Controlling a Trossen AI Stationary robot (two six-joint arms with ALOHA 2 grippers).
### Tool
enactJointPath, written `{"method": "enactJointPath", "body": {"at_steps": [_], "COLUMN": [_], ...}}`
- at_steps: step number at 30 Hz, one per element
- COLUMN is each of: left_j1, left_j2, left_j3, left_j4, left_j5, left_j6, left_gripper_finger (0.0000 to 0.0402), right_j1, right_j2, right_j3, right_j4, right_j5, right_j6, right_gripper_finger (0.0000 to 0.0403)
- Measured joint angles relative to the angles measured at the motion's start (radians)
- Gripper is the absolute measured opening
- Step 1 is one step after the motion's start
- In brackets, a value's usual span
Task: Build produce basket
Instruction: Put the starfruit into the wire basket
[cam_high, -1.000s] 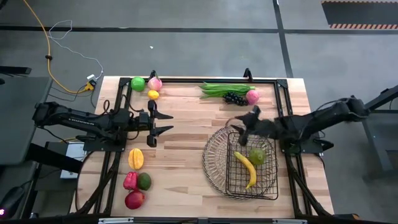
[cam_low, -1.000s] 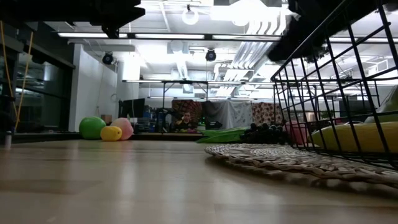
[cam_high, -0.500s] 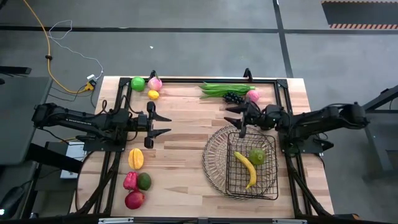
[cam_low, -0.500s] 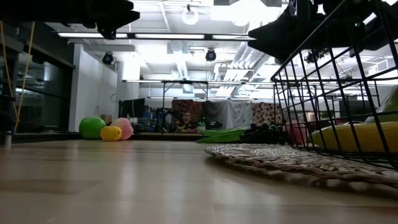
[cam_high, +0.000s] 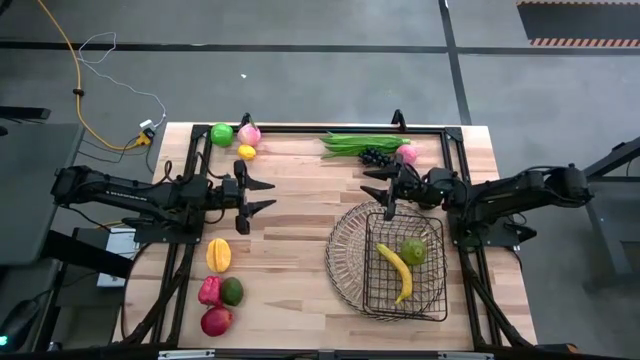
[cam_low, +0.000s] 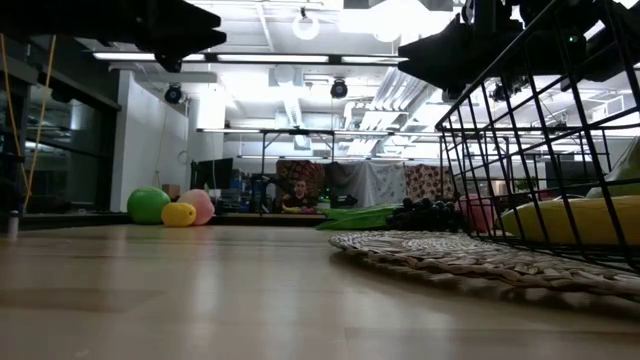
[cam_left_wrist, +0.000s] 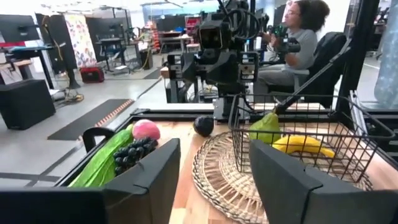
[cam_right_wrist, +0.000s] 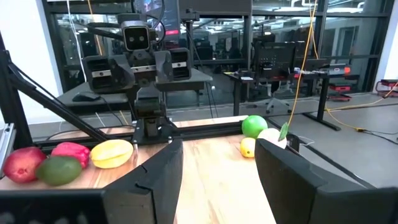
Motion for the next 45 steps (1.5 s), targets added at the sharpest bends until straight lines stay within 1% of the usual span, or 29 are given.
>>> {"method": "enactJointPath", "body": {"at_steps": [9, 14, 16, 20, 26, 35, 37, 39, 41, 45], "left_j1": [0.0, 0.0, 0.0, 0.0, 0.0, 0.0, 0.0, -0.002, -0.005, -0.036], "left_j2": [0.011, 0.014, 0.014, 0.014, 0.014, 0.014, 0.014, 0.015, 0.015, 0.04], "left_j3": [0.0, 0.0, 0.0, 0.0, 0.0, 0.0, 0.006, 0.045, 0.105, 0.222], "left_j4": [-0.033, -0.04, -0.039, -0.039, -0.039, -0.039, -0.046, -0.103, -0.226, -0.628], "left_j5": [-0.002, -0.002, -0.005, -0.057, -0.099, -0.083, -0.08, -0.1, -0.121, -0.153], "left_j6": [-0.087, -0.106, -0.108, -0.116, -0.131, -0.117, -0.154, -0.228, -0.312, -0.509], "left_gripper_finger": [0.0276, 0.0311, 0.0316, 0.0319, 0.0319, 0.0319, 0.0319, 0.0319, 0.0319, 0.0319], "right_j1": [0.0, 0.0, 0.0, 0.0, 0.0, 0.0, 0.0, 0.0, 0.0, 0.0], "right_j2": [0.0, 0.0, 0.0, 0.0, 0.0, 0.0, 0.0, 0.0, 0.0, 0.0], "right_j3": [0.0, 0.0, 0.0, 0.001, 0.001, 0.001, 0.001, 0.001, 0.001, 0.001], "right_j4": [0.0, -0.001, -0.001, -0.001, -0.001, -0.002, -0.002, -0.002, -0.002, -0.004], "right_j5": [0.0, 0.001, 0.001, 0.001, 0.001, 0.001, 0.001, 0.002, 0.002, 0.002], "right_j6": [0.0, 0.0, 0.001, 0.002, 0.002, 0.002, 0.002, 0.003, 0.002, 0.003], "right_gripper_finger": [0.0191, 0.0191, 0.0191, 0.0191, 0.0191, 0.0191, 0.0191, 0.0191, 0.0191, 0.0191]}}
